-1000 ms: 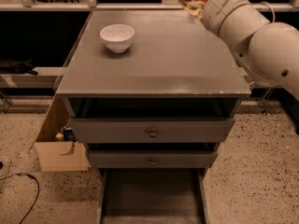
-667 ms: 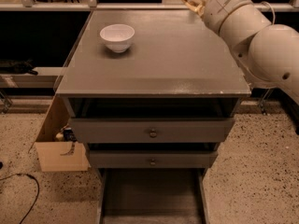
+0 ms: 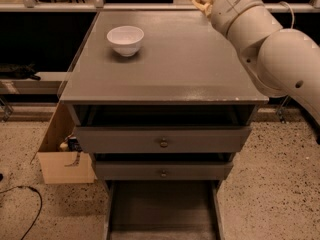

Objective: Pick coke can from bottom drawer and place on counter

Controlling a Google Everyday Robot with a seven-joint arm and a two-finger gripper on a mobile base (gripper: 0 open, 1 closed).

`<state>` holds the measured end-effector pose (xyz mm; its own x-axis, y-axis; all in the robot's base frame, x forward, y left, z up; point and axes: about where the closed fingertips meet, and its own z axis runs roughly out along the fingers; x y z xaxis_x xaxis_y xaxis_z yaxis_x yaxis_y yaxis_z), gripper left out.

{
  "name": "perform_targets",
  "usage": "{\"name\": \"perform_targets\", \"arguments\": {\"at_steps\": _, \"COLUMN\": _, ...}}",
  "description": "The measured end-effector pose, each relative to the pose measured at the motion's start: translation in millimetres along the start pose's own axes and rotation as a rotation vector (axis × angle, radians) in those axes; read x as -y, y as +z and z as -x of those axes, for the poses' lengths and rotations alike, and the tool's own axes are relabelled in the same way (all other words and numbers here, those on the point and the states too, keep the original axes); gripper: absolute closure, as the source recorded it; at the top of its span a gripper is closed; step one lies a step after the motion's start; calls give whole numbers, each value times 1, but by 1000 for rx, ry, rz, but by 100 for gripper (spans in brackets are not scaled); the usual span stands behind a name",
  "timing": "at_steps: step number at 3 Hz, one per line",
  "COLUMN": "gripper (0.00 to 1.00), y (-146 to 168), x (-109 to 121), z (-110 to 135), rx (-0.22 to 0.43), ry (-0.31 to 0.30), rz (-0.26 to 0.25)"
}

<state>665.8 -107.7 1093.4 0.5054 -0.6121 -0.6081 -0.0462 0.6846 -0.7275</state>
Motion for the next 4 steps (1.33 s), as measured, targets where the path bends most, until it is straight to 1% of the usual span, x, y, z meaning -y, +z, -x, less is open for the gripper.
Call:
{"name": "perform_targets", "arguments": {"at_steps": 1, "gripper": 100, "y": 6, "x": 8, "z": -7, "rx": -12, "ry": -3, "rz": 13}}
{"name": "perform_targets", "arguments": {"at_steps": 2, "gripper": 100, "y": 25, "x": 11, "z": 16, "rx": 4, "ry": 34, "rz": 120}}
{"name": "perform_targets", "arguments": {"at_steps": 3, "gripper": 100, "y": 11, "x": 20, "z": 0, "rx": -37, "ry": 24, "rz": 224}}
{"name": "perform_targets", "arguments": {"at_steps": 4, "gripper": 100, "y": -4, "x": 20, "z": -29, "rx": -81, "ry": 8, "rz": 268}}
